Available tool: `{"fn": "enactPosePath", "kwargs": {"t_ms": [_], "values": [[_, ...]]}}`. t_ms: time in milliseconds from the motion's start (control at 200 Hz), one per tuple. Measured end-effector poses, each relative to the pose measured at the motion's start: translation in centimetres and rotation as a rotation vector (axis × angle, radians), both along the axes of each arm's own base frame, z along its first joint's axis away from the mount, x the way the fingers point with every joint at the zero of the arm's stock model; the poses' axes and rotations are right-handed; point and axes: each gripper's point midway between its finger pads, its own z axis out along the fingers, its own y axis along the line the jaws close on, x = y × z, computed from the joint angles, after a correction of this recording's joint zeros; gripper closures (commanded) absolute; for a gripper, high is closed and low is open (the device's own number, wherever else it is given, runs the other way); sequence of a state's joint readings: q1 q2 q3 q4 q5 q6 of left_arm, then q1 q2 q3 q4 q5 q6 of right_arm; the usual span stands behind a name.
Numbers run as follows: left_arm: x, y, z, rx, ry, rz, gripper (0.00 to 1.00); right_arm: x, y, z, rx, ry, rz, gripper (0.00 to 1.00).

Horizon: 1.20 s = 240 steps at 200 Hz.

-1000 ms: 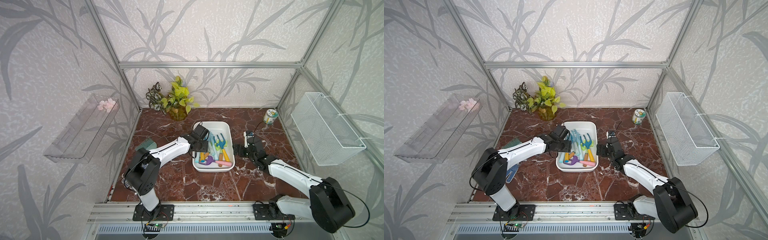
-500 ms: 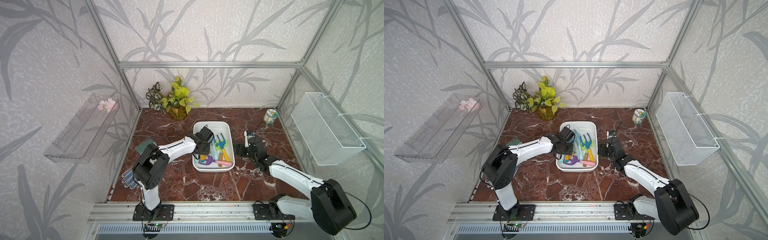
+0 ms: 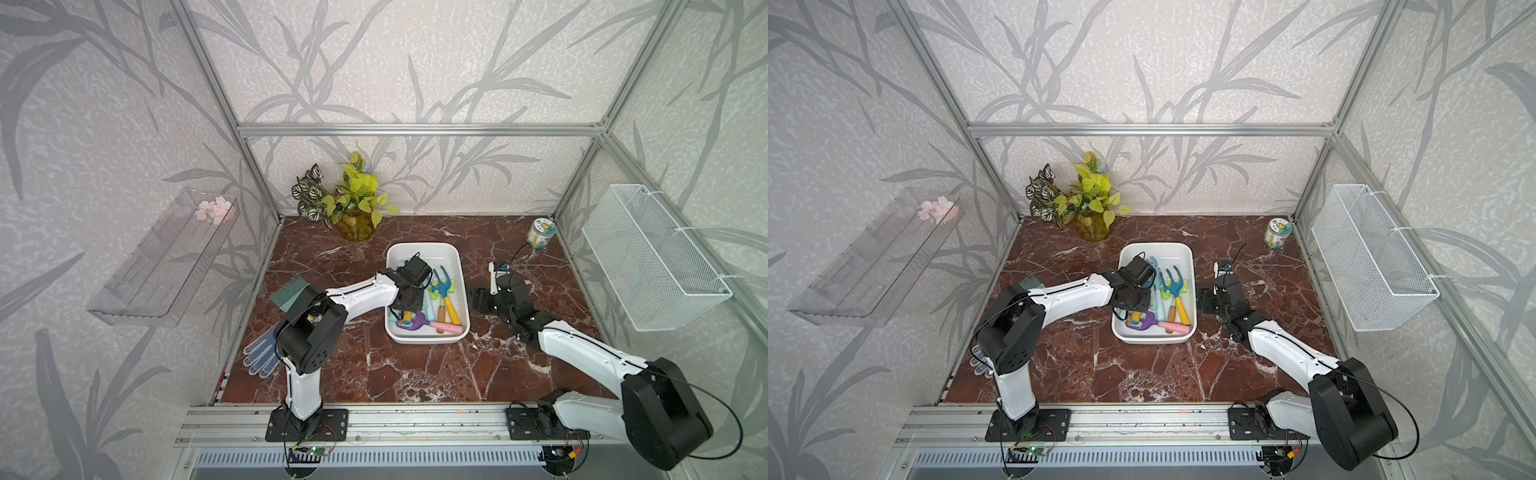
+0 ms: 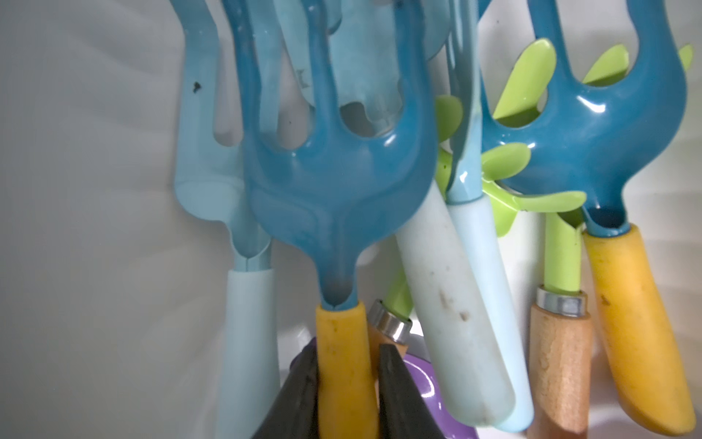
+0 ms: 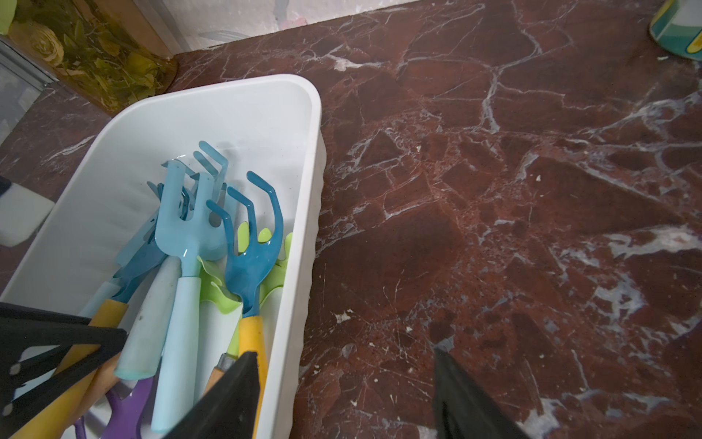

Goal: Take the hand rake out of the storage box
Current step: Pick up the rake from the storage box, then place the rake at the center of the board.

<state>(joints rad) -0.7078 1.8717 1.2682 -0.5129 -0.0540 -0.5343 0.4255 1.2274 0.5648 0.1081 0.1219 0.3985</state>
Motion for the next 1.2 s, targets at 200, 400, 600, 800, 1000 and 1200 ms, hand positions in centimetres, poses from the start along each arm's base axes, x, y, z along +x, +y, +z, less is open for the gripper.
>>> {"fn": "enactPosePath", "kwargs": {"t_ms": [200, 400, 600, 800, 1000, 1200], "values": [[-0.3, 0.7, 0.6, 0.031, -0.01, 0.004, 0.76, 0.0, 0.0, 0.0, 0.0, 0.0, -0.001, 0.28], [-0.4, 1.9, 4.0, 0.048, -0.077, 0.013, 0.76, 0.0, 0.0, 0.0, 0.0, 0.0, 0.0, 0.28], [0.3, 4.3, 8.0, 0.109, -0.198, 0.055, 0.77, 0.0, 0.0, 0.0, 0.002, 0.001, 0.002, 0.27], [1.9, 7.8, 9.9, 0.16, -0.276, 0.116, 0.77, -0.2, 0.1, -0.2, 0.004, 0.005, 0.007, 0.27], [4.1, 13.8, 9.1, 0.188, -0.286, 0.223, 0.78, -0.1, 0.1, -0.1, 0.007, 0.001, 0.008, 0.27], [6.3, 16.7, 7.0, 0.198, -0.25, 0.252, 0.78, -0.1, 0.2, 0.0, 0.012, -0.002, 0.013, 0.27]]}}
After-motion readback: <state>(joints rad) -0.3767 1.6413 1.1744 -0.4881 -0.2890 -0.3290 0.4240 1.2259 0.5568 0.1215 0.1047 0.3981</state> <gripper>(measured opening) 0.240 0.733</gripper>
